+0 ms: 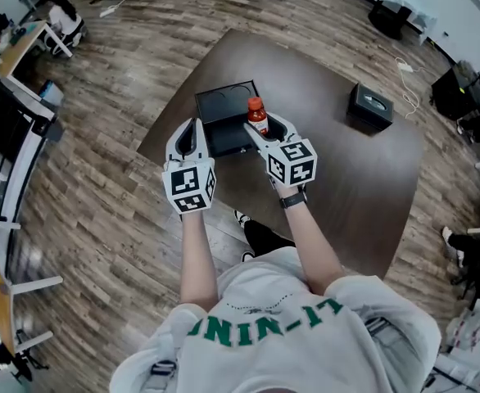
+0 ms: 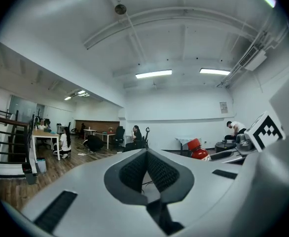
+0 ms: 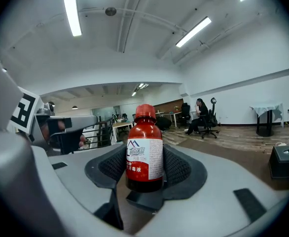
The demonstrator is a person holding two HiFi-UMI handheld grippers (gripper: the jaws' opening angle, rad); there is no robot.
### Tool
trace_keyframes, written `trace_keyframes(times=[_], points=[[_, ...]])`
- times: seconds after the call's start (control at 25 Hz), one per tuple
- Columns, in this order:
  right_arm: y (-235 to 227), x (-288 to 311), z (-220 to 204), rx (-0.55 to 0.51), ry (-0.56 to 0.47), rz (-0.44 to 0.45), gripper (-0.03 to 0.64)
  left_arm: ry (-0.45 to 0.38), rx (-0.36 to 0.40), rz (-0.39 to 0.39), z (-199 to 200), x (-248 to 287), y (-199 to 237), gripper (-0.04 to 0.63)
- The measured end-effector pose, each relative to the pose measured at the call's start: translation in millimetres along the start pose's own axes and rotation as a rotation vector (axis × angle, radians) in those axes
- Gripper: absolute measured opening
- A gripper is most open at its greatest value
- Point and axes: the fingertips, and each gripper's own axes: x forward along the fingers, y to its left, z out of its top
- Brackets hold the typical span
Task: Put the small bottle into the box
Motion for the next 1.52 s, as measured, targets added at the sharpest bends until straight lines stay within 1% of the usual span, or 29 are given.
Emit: trace_keyframes(times=[0.12, 0.4, 0.64, 0.92, 1.12, 1.36, 1.52], points=[[-14, 30, -8, -0.037, 0.056, 0.027, 0.230, 0.020, -0.012, 0.003, -7, 29, 13, 0.005], [-29, 82, -47, -0.191, 0.232, 0.143, 0.229, 0.085, -0.041, 0.010, -44, 77, 35, 0.005], [-34, 112, -76, -0.338, 0.350, 0.231, 0.229, 0.142, -0.071, 0.010, -75, 99, 42, 0.005], [-50, 145, -114, -0.507, 0.478, 0.352, 0.229, 0.186, -0.081, 0.002, -101, 125, 42, 0.005], [-63, 160, -151, -0.546, 0.578, 0.391, 0.229, 0.208, -0.092, 0.012, -115, 131, 47, 0.005], [-67, 174, -200, -0.607, 0.673, 0.442, 0.229, 0.234, -0.101, 0.021, -131, 133, 53, 0.005], [-72, 179, -229, -0.641, 0.764, 0.454, 0.230, 0.251, -0.105, 0.025, -140, 132, 55, 0.005]])
